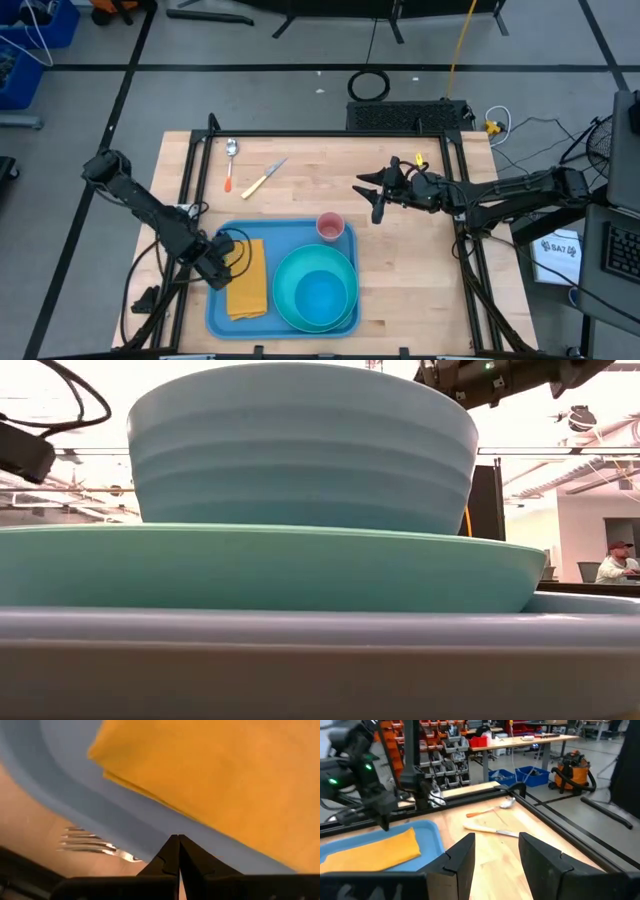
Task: Set up tray
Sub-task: Put the orange fork on the yellow napkin
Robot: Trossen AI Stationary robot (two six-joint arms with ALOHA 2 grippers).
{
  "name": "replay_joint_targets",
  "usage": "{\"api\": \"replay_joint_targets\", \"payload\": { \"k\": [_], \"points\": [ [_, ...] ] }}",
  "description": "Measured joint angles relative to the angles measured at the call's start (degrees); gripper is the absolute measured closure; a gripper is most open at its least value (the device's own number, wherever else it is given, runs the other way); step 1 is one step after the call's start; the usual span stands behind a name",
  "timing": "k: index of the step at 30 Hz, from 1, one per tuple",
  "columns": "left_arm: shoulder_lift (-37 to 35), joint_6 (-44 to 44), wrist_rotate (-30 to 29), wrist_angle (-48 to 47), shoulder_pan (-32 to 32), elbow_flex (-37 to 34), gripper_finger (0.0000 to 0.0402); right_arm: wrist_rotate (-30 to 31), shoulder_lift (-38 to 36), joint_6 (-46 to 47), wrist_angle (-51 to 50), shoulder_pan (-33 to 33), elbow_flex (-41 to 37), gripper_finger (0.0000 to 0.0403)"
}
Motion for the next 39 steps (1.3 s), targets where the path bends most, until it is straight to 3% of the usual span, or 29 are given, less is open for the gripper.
{"api": "replay_joint_targets", "payload": {
  "k": [6,14,21,28,34,39],
  "points": [
    [-3.1,-14.3,-4.4,-9.9,-3.2,0.0,0.0384,-0.1,0.0,0.0,0.1,-1.4,-1.1,0.0261],
    [-4.5,-22.2,-8.1,-9.3,-3.6,-0.1,0.0340,-0.1,0.0,-1.2,3.3,-1.4,-2.6,0.0261],
    [-3.0,-31.4,1.1,-9.0,-3.6,-0.1,0.0288,-0.1,0.0,-3.0,3.5,-1.4,-2.6,0.0261],
    [-2.2,-36.1,9.8,-8.5,-3.6,-0.1,0.0284,-0.1,0.0,-5.0,3.4,-1.4,-2.6,0.0261],
    [-0.2,-39.9,10.6,-6.8,-3.6,-0.1,0.0284,-0.2,0.0,-6.5,3.4,-1.4,-2.6,0.0261],
    [4.6,-40.5,14.9,-4.6,-3.1,-0.1,0.0284,-0.2,0.0,-7.1,3.4,-1.4,-2.6,0.0261]
  ]
}}
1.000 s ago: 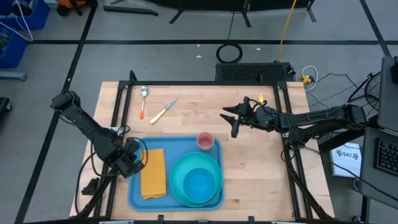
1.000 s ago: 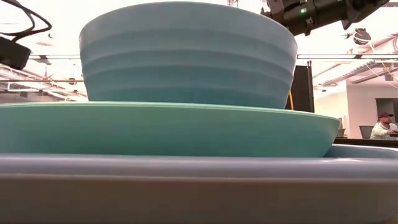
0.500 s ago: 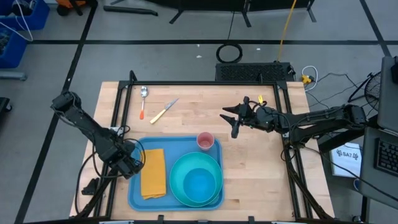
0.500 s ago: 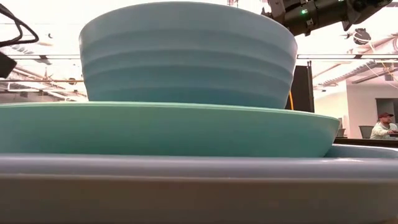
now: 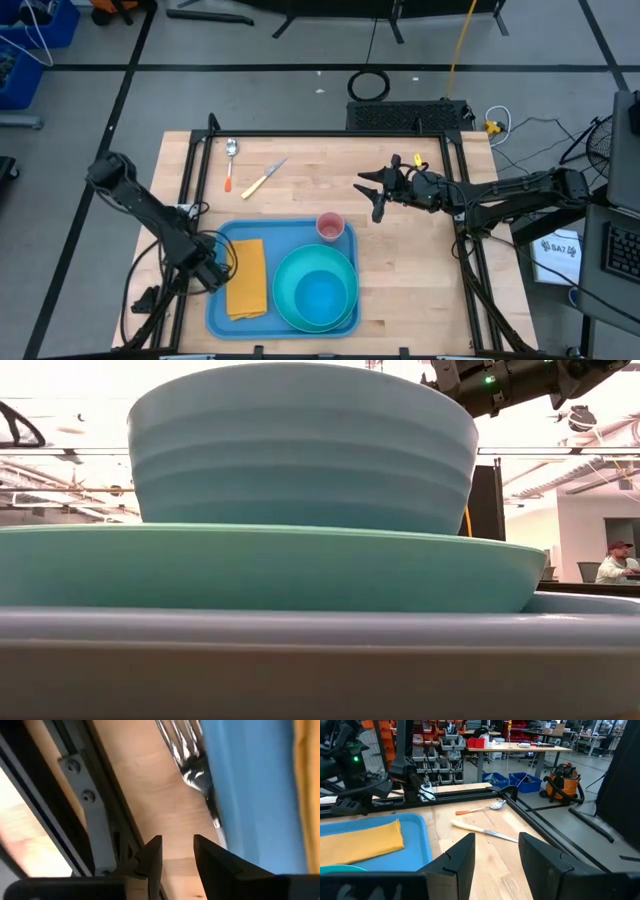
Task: Set up tray
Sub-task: Put the orange fork on the yellow napkin
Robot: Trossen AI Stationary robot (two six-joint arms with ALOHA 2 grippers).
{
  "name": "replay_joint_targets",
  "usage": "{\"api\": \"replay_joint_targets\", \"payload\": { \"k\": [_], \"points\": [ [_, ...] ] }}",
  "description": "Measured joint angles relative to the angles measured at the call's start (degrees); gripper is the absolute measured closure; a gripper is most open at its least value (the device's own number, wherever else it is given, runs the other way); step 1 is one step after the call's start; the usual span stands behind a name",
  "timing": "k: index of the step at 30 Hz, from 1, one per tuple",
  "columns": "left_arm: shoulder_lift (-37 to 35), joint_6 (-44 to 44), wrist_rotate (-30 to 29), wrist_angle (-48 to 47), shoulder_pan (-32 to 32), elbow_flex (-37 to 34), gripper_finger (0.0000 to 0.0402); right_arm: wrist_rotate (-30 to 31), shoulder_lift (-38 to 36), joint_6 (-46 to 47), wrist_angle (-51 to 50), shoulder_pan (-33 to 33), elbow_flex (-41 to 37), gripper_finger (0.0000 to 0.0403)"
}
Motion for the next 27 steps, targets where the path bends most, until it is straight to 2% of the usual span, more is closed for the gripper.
{"api": "replay_joint_targets", "payload": {
  "k": [5,11,17,27],
  "points": [
    [2.7,-0.4,-0.3,4.5,1.1,0.0,0.0284,-2.8,0.0,-0.1,0.4,0.0,0.0,0.0261],
    [5.7,-0.4,0.0,10.7,2.3,0.1,0.0284,-3.0,0.0,-0.6,1.7,0.0,0.0,0.0261],
    [6.3,0.6,-6.0,14.8,3.6,0.0,0.0284,-3.0,0.0,-0.6,1.6,0.0,0.0,0.0261],
    [6.2,6.8,-10.5,14.0,5.9,0.0,0.0284,-3.0,0.0,-0.2,1.1,0.1,0.0,0.0261]
  ]
}}
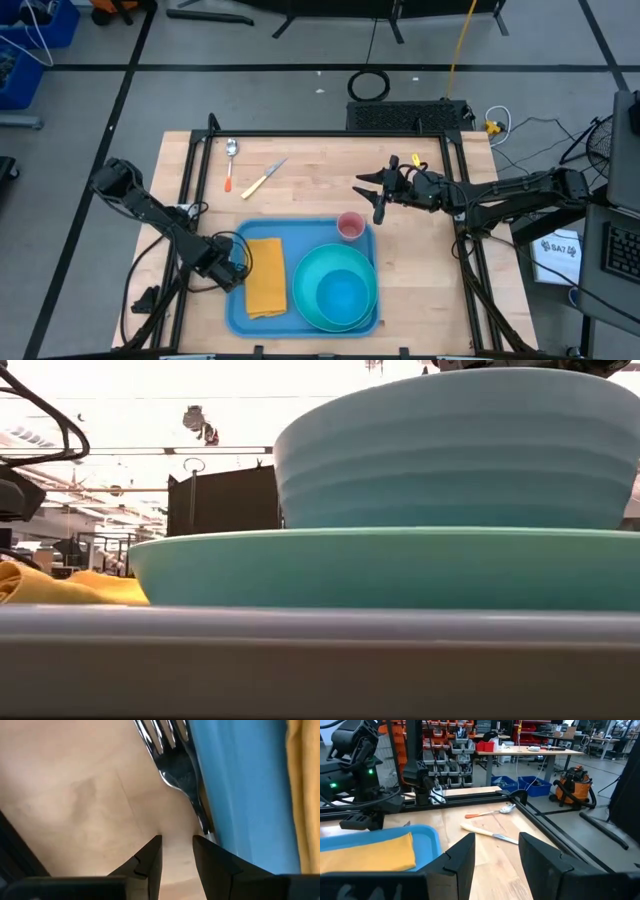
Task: Set up tray
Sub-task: Put the orange fork on the yellow napkin
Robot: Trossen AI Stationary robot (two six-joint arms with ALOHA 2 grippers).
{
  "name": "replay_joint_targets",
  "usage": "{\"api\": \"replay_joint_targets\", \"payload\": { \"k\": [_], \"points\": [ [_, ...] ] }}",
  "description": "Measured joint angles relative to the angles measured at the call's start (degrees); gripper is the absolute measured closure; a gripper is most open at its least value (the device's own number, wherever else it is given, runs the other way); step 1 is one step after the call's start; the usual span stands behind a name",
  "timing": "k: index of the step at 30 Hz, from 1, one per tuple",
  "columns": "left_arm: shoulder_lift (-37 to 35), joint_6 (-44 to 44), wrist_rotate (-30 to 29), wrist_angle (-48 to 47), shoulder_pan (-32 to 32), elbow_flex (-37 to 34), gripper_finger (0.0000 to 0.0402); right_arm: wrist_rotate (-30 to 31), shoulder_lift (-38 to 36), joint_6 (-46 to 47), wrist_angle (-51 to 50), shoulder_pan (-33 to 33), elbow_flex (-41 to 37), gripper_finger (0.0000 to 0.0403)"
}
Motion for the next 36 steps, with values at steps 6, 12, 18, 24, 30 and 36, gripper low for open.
{"api": "replay_joint_targets", "payload": {
  "k": [6,12,18,24,30,36],
  "points": [
    [0.0,0.5,-6.4,-2.2,0.0,0.1,0.0284,0.0,0.0,0.2,0.1,0.0,0.0,0.0261],
    [0.0,2.9,-11.4,2.5,0.8,-0.1,0.0284,0.0,0.0,0.2,0.2,0.0,0.0,0.0261],
    [-0.1,7.4,-12.3,7.6,2.9,-0.1,0.0284,0.0,0.0,0.2,0.2,0.0,0.0,0.0261],
    [-0.1,12.2,-14.5,10.3,5.0,-0.1,0.0284,0.0,0.0,0.2,0.2,0.0,0.0,0.0261],
    [-0.2,17.0,-14.2,8.9,6.6,0.0,0.0284,0.0,0.0,0.2,0.2,0.0,0.0,0.0261],
    [-0.8,18.4,-14.0,2.3,8.0,0.2,0.0284,0.0,0.0,0.3,0.1,0.0,0.0,0.0261]
  ]
}}
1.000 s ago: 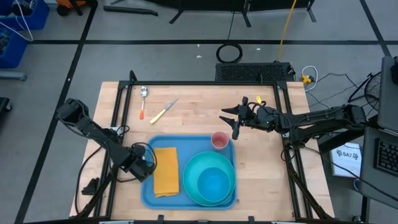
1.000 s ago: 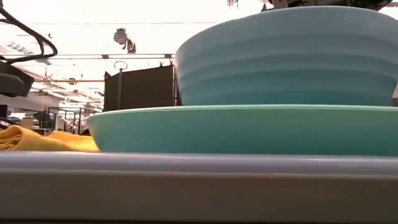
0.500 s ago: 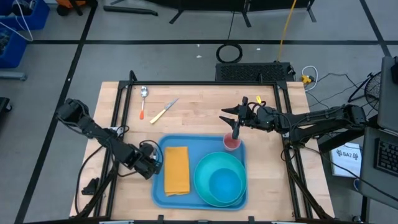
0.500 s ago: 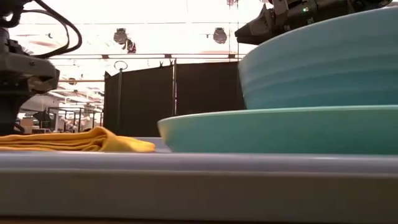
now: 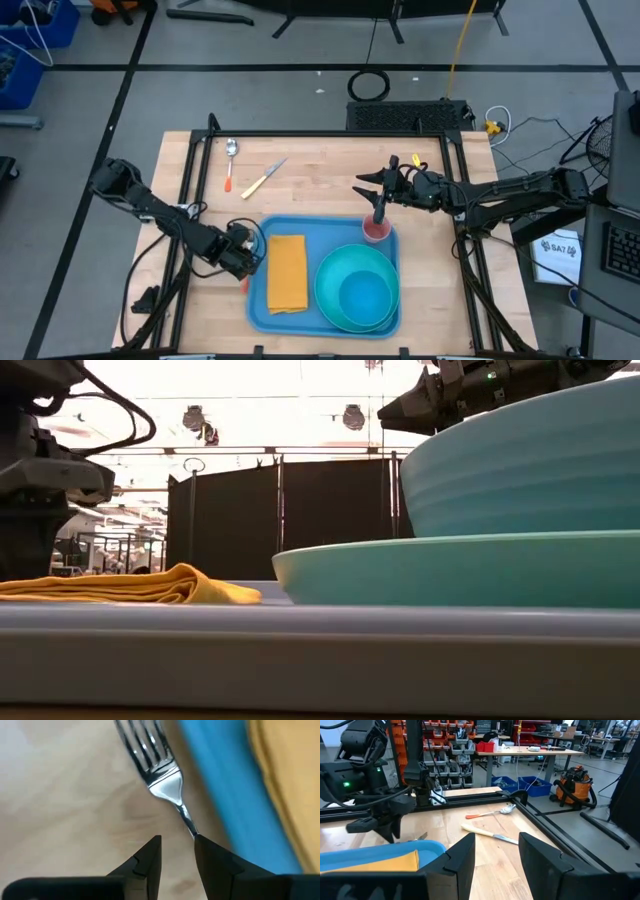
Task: Set up tray
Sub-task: Put the orange fork on the yellow napkin
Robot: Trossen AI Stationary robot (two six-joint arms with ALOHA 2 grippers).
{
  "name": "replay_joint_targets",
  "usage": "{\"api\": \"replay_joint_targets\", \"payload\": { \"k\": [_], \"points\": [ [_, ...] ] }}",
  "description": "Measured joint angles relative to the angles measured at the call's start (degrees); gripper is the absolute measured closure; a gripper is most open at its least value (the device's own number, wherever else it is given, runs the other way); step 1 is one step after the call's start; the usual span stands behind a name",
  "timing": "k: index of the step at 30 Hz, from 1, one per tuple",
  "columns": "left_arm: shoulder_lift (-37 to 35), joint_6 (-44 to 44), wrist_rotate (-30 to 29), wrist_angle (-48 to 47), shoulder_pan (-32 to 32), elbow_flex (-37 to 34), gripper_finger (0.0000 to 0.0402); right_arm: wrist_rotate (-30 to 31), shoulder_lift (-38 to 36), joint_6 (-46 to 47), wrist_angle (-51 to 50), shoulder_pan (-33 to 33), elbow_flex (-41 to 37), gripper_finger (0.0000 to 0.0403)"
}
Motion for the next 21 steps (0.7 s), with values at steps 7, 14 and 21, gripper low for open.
{"api": "replay_joint_targets", "payload": {
  "k": [7,14,21],
  "points": [
    [-4.1,-1.6,-4.3,-8.9,0.1,-0.2,0.0284,0.0,0.0,0.1,0.0,0.0,0.0,0.0261],
    [-7.2,-1.8,-6.1,-6.1,0.1,-0.2,0.0284,0.0,0.0,0.6,0.0,0.0,0.0,0.0261],
    [-6.0,-8.6,-5.3,-1.9,0.1,-0.2,0.0284,0.0,0.0,0.5,0.0,0.0,0.0,0.0261]
  ]
}}
